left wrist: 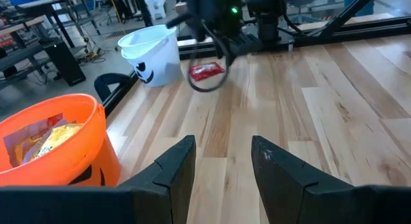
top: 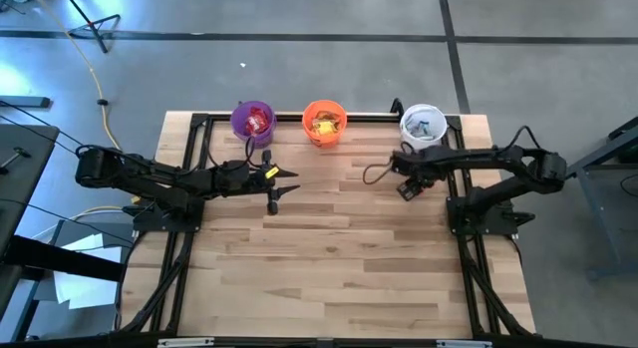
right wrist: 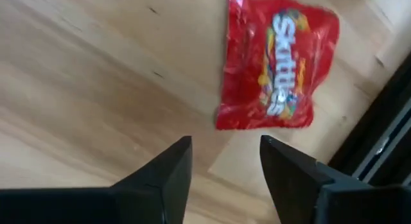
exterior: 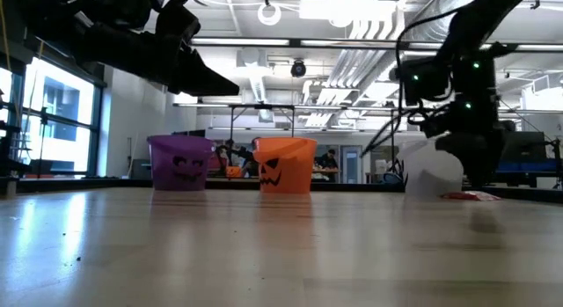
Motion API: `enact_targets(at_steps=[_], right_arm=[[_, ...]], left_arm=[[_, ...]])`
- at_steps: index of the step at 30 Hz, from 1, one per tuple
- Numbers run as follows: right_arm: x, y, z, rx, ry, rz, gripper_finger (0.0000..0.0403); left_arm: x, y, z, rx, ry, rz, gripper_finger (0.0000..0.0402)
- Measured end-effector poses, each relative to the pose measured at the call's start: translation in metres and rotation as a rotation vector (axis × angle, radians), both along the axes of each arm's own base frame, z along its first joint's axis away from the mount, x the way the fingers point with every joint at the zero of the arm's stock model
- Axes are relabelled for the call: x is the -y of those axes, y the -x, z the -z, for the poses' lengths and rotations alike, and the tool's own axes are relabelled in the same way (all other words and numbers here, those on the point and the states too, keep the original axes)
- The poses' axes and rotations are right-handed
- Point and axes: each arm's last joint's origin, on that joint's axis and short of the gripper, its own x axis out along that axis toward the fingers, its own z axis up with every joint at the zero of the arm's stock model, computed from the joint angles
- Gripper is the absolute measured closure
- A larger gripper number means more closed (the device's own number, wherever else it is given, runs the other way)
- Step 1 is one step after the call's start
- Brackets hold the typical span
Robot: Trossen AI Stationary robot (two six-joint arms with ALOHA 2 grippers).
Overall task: Sort candy
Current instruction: Put the red candy into the violet bucket
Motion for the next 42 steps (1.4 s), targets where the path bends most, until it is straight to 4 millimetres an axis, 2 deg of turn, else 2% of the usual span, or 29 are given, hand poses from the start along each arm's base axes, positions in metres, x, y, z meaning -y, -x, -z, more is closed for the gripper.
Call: enact_targets(at_steps=[4,7,16,20,24,27,29,31,34,42], right_arm=[[-0.009,0.008,0.016,-0.031,0.100,0.077,0.0216],[-0.009,0.011,0.025,-0.010,0.164,0.108,0.0215],[-0.003,0.018,0.040,0.053,0.211,0.141,0.0221],[-0.003,0.017,0.042,0.068,0.215,0.130,0.0260],[-0.002,0.015,0.041,0.084,0.185,0.084,0.0333],[-0.006,0.009,0.033,0.106,0.166,0.024,0.0387],[-0.012,0.008,0.026,0.145,0.148,-0.007,0.0395],[-0.016,0.004,0.016,0.219,0.176,-0.022,0.0380],[-0.023,0.011,0.011,0.227,0.215,0.006,0.0340],[-0.028,0.024,0.032,0.263,0.272,0.093,0.0208]], left_arm=[[0.000,0.000,0.000,0.000,0.000,0.000,0.0261],[0.000,0.000,0.000,0.000,0.000,0.000,0.0261],[0.000,0.000,0.000,-0.002,0.001,0.000,0.0261],[0.000,0.000,0.000,-0.002,0.001,0.001,0.0261],[0.003,0.000,0.000,-0.003,0.000,0.011,0.0261],[0.004,0.000,0.000,-0.004,0.000,0.019,0.0261],[0.005,0.000,0.001,-0.007,0.000,0.023,0.0261],[0.006,0.000,0.001,-0.010,0.000,0.025,0.0261],[0.006,0.000,0.001,-0.011,0.001,0.026,0.0261],[0.006,0.000,0.001,-0.012,0.000,0.026,0.0261]])
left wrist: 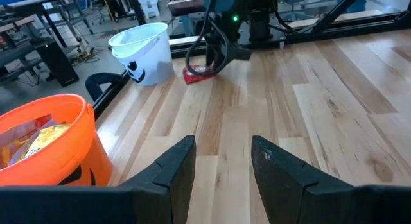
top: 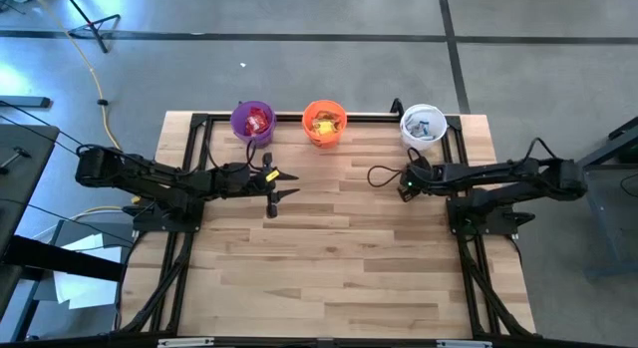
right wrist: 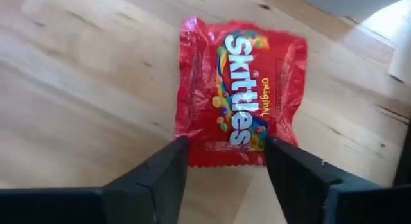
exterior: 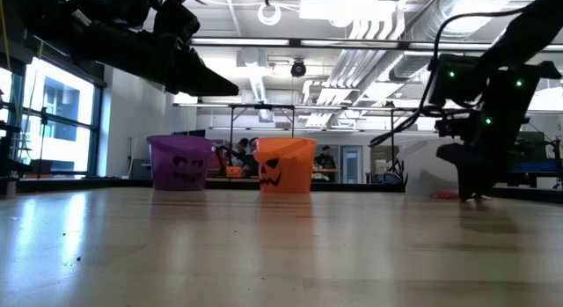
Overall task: Sort candy
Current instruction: Put the red candy into the violet bucket
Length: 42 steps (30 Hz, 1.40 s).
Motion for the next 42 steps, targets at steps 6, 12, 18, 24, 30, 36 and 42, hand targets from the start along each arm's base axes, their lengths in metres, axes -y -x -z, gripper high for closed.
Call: enact_targets(at_steps=[6,12,18,24,30,36,42], right_arm=[[0.000,0.004,0.011,0.039,0.064,0.017,0.0189],[0.000,0.002,0.012,0.055,0.048,-0.021,0.0280],[-0.003,-0.002,0.011,0.073,0.043,-0.094,0.0394],[-0.015,-0.012,0.009,0.153,0.013,-0.192,0.0385],[-0.028,-0.022,0.005,0.221,0.006,-0.311,0.0399],[-0.041,-0.034,-0.010,0.228,0.021,-0.376,0.0391],[-0.048,-0.039,-0.019,0.260,0.013,-0.354,0.0290]], left_arm=[[0.000,0.000,0.000,0.000,0.001,0.000,0.0261],[0.000,0.000,0.000,0.005,0.005,-0.001,0.0261],[0.005,0.000,-0.002,0.013,0.013,0.018,0.0263],[0.008,0.004,-0.010,0.050,0.005,0.032,0.0273],[0.008,0.009,-0.016,0.051,0.006,0.032,0.0280],[0.009,0.012,-0.016,0.038,0.025,0.028,0.0280],[0.009,0.012,-0.016,0.038,0.032,0.026,0.0280]])
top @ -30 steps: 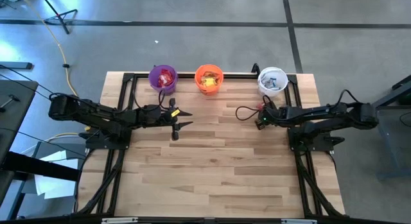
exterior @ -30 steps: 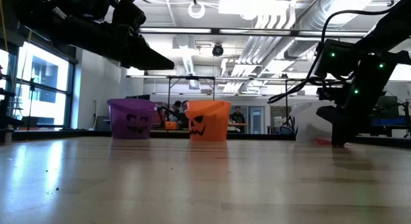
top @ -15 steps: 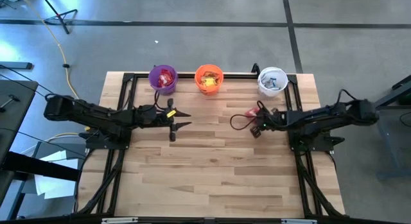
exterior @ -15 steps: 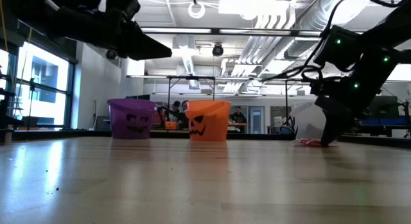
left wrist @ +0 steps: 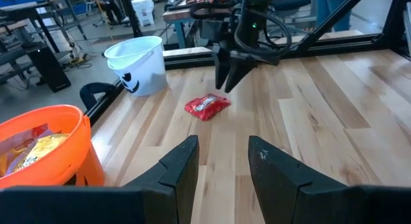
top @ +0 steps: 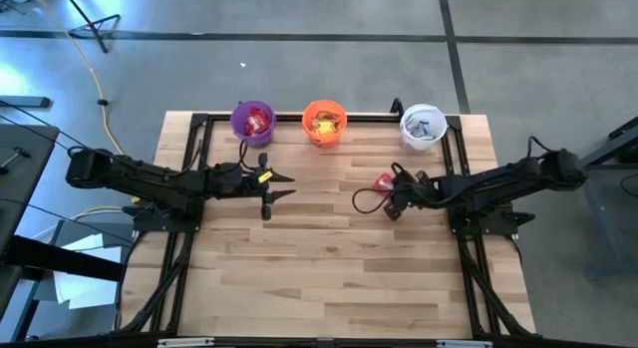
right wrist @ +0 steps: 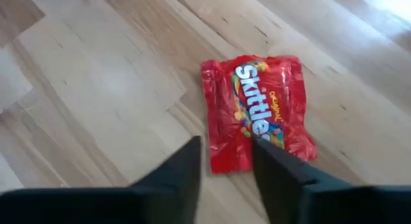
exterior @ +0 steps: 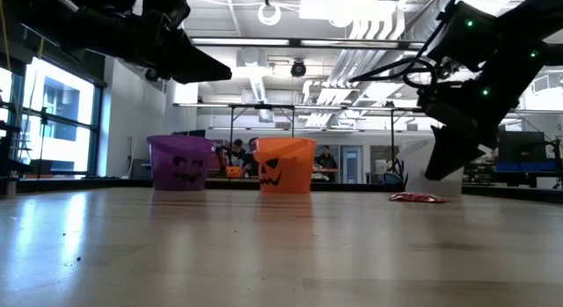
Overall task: Sort candy
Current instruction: Put the red candy into the violet bucket
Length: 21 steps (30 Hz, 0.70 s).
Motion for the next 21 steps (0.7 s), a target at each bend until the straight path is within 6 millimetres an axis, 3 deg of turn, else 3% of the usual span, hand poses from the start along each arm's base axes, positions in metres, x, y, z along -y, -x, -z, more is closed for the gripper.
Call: enact_targets(at_steps=[5,9,21], right_arm=[[0.001,0.002,0.005,-0.053,0.073,0.034,0.0185],[0.003,-0.001,0.011,-0.100,0.140,0.024,0.0134],[0.003,-0.005,0.038,-0.171,0.127,0.011,0.0120]], left_arm=[[0.000,0.000,0.000,0.000,0.000,0.000,0.0280],[0.000,0.000,0.000,0.000,0.000,0.002,0.0280],[0.010,0.000,0.001,-0.006,-0.010,0.041,0.0280]])
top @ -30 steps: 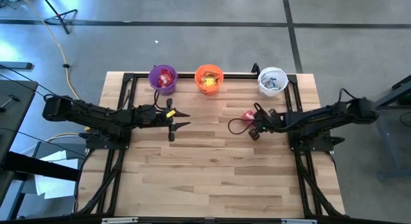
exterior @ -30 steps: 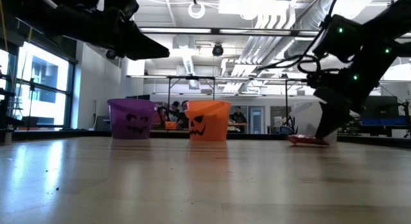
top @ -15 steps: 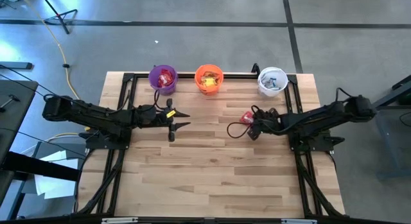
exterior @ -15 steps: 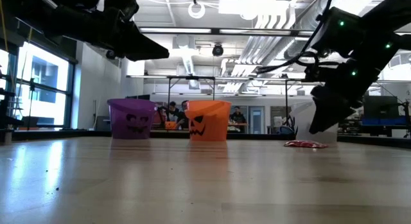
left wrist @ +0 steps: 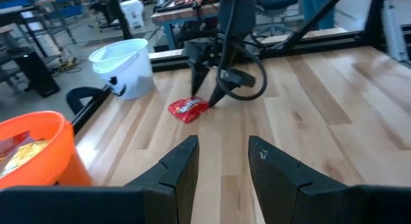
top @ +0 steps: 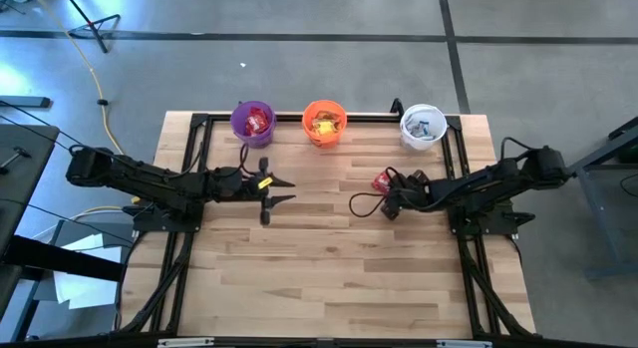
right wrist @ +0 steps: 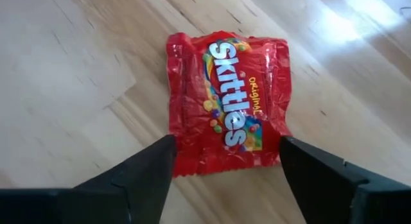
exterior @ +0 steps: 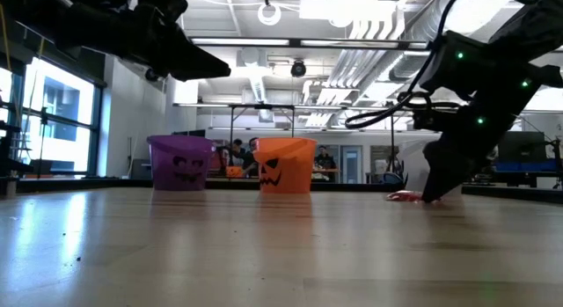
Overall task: Sort candy
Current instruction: Put the red candy into the violet bucket
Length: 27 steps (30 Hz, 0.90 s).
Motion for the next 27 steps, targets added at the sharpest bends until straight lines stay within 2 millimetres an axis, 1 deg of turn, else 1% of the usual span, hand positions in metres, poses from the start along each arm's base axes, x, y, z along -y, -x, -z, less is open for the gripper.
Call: enact_targets(at_steps=[2,5,9,12,13,14,18,21,23,27], right_arm=[[0.000,0.000,0.000,0.003,-0.015,-0.009,0.0135],[-0.001,-0.001,0.000,0.004,-0.030,-0.029,0.0182],[-0.002,-0.003,0.000,0.019,-0.053,-0.061,0.0280],[-0.003,-0.006,0.000,0.033,-0.062,-0.103,0.0360],[-0.003,-0.007,-0.001,0.042,-0.062,-0.118,0.0381],[-0.003,-0.009,-0.002,0.050,-0.059,-0.134,0.0391],[-0.005,-0.018,-0.008,0.089,-0.088,-0.185,0.0381],[-0.008,-0.028,-0.015,0.154,-0.111,-0.245,0.0393],[-0.011,-0.034,-0.020,0.204,-0.104,-0.281,0.0399],[-0.018,-0.045,-0.031,0.306,-0.121,-0.351,0.0398]], left_arm=[[-0.001,0.000,0.000,0.000,-0.005,-0.022,0.0280],[-0.002,0.000,0.000,-0.001,-0.007,-0.037,0.0280],[-0.002,-0.002,0.005,-0.024,-0.008,-0.037,0.0280],[-0.001,-0.007,0.014,-0.061,-0.010,-0.032,0.0280],[-0.001,-0.008,0.017,-0.075,-0.010,-0.024,0.0280],[0.000,-0.010,0.021,-0.089,-0.017,-0.011,0.0280],[0.003,-0.020,0.035,-0.118,-0.081,0.030,0.0280],[0.008,-0.028,0.043,-0.120,-0.180,0.047,0.0277],[0.013,-0.037,0.049,-0.152,-0.260,0.051,0.0270],[0.024,-0.060,0.058,-0.209,-0.403,0.077,0.0248]])
